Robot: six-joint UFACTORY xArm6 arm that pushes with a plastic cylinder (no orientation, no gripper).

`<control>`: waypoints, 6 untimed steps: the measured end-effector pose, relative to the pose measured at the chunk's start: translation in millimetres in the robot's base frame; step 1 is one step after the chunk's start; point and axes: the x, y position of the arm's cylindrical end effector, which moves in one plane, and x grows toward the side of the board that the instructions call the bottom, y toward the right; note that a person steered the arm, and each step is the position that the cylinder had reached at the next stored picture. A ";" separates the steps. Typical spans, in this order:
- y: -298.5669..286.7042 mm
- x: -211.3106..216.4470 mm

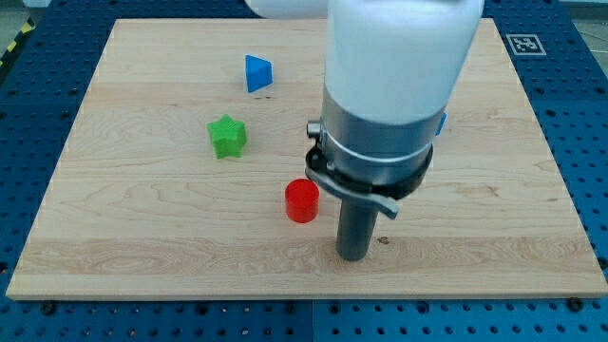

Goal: Place the arm at the bottom center of the board

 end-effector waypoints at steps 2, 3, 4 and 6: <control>6.1 -8.8; 5.5 -12.0; 3.1 -19.4; -1.8 -22.5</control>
